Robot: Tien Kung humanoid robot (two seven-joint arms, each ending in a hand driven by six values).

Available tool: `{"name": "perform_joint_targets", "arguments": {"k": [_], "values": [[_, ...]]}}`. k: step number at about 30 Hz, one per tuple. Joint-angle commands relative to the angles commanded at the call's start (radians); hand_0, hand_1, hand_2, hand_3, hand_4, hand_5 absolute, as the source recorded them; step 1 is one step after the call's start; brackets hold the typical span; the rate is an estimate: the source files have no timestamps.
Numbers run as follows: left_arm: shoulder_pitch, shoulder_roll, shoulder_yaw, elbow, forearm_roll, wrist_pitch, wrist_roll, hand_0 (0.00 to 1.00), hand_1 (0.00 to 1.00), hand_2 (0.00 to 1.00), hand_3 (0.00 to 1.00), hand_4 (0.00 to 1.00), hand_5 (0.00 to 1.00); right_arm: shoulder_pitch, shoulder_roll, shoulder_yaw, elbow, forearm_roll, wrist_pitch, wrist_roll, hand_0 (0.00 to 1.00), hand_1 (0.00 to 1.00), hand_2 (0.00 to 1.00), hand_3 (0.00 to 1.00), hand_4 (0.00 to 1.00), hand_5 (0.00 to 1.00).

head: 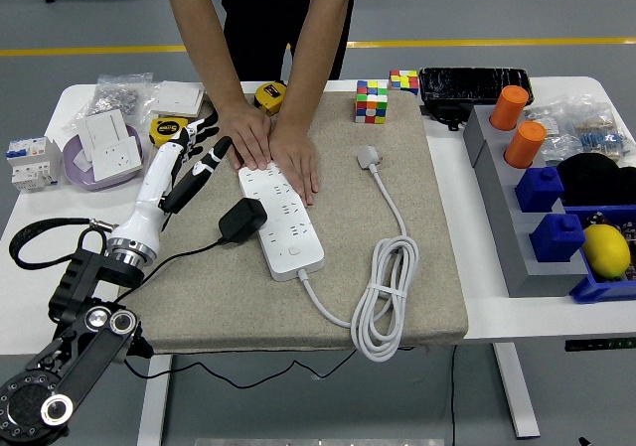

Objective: Pick up the plug,place it near the board,insert it into the board,press the button

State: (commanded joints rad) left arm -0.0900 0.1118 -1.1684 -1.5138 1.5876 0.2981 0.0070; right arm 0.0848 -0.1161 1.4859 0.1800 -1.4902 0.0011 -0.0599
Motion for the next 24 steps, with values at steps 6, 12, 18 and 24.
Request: {"name": "perform_joint_targets", "arguments": {"k": [6,12,18,24], "values": [[0.048,0.012,0.029,-0.042,0.079,-0.032,0.045,0.998,0.986,0.944,0.888,0.998,0.998,0.003,0.000,-0.006,0.000,0.007,-0.002,0.002,0.915,0.766,0.745,0.776,0.998,0.998],[0.051,0.013,0.063,-0.023,0.126,-0.068,0.067,0.998,0.986,0.945,0.896,0.998,0.998,0.002,0.001,-0.008,0.000,0.009,-0.002,0.002,0.914,0.767,0.744,0.776,0.998,0.998],[0.054,0.016,0.095,-0.005,0.148,-0.087,0.083,0.998,0.985,0.941,0.895,0.998,0.998,-0.001,0.001,-0.003,0.000,0.004,-0.001,0.001,0.913,0.767,0.745,0.774,0.998,0.998],[0.053,0.016,0.095,0.025,0.192,-0.098,0.095,0.998,0.983,0.936,0.894,0.998,0.998,-0.004,0.000,0.001,0.000,-0.004,0.000,0.000,0.912,0.767,0.744,0.774,0.998,0.998]]}}
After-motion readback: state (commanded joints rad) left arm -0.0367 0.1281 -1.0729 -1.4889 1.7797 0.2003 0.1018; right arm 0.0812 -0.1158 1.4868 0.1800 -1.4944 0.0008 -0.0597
